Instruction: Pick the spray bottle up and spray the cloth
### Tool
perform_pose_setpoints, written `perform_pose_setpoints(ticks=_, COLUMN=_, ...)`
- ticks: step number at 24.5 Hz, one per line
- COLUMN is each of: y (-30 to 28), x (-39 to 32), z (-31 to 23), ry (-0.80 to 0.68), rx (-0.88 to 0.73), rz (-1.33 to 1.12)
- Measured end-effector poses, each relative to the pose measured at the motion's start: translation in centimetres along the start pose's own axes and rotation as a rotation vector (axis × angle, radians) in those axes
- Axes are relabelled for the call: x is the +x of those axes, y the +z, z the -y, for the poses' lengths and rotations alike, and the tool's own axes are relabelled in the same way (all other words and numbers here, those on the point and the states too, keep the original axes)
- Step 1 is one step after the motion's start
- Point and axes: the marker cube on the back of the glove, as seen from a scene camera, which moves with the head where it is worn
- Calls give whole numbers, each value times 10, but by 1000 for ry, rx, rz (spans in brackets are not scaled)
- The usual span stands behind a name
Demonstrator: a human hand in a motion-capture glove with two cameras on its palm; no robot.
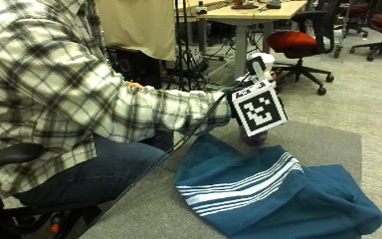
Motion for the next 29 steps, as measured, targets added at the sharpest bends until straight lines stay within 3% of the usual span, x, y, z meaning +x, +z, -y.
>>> perform_pose_setpoints(ticks=6, y=-8, x=6, z=27, ry=-24, rx=52, rz=4)
perform_pose_setpoints(ticks=11, y=2, x=4, z=0, ry=-8, rx=-6, rz=-16)
perform_pose_setpoints(ticks=21, y=1, x=2, z=-5, ry=-3, rx=-33, rz=-48)
perform_pose_setpoints(ticks=26, y=-9, x=4, z=17, ry=-24, rx=8, rz=-80)
perform_pose_setpoints(ticks=29, y=-7, x=1, z=-1, ry=-4, rx=-48, rz=-118)
